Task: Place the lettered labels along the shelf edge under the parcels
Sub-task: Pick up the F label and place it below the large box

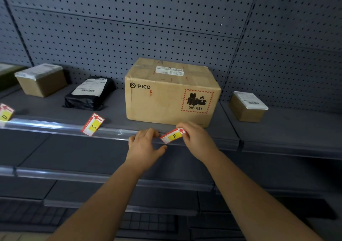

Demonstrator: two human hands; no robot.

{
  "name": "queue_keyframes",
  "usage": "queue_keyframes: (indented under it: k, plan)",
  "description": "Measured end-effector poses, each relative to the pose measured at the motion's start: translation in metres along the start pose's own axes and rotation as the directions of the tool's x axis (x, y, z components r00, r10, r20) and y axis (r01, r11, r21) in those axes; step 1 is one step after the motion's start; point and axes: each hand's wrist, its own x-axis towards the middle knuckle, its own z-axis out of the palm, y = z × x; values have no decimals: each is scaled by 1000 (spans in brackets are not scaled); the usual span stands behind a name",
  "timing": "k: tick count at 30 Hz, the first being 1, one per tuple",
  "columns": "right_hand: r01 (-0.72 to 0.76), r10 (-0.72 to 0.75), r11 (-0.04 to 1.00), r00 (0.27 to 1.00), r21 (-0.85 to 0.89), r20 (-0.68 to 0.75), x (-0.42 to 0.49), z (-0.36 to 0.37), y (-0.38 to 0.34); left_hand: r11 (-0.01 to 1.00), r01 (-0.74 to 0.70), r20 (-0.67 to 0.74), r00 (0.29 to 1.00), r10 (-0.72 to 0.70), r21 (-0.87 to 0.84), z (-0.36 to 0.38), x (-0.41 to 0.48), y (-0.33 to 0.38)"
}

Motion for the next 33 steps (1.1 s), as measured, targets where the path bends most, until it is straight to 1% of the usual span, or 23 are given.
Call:
queue_keyframes:
  k: [4, 7, 9, 11, 13, 16, 20, 24, 28, 33]
  plan:
    - [-30, 31, 999, 999, 13, -11, -1, 1, -6, 1000, 5, 53, 999, -4, -31, -9, -1, 0]
    - [-102, 108, 992, 991, 73, -78, -7, -4, -8, 998, 8, 56, 998, -5, -56, -20, -11, -1]
    - [-149, 161, 983, 980, 103, -121, -14, -7, -10, 999, 4, 52, 999, -2, -37, -29, -19, -6]
    - [-142, 158, 983, 978, 118, -134, -24, -8, -15, 1000, -6, 48, 999, 6, -6, -38, -28, -11]
    - [-108, 122, 987, 985, 116, -125, -35, -10, -25, 1000, -26, 42, 999, 25, 15, -50, -36, -15]
    - [-105, 114, 990, 988, 91, -100, -48, -12, -50, 993, -106, 37, 994, 104, 55, -72, -48, -21]
    - [-115, 118, 991, 992, 71, -41, -57, -10, -99, 979, -190, 28, 982, 189, 70, -108, -65, -37]
    - [-131, 133, 988, 991, 76, -12, -68, 6, -166, 967, -240, 34, 971, 238, 82, -154, -95, -72]
    - [-93, 90, 993, 995, 70, 43, -74, 35, -242, 970, -208, 31, 978, 206, 122, -209, -132, -123]
    - [-7, 2, 991, 999, 134, 38, -61, 78, -332, 977, -134, 2, 991, 136, 166, -277, -180, -192]
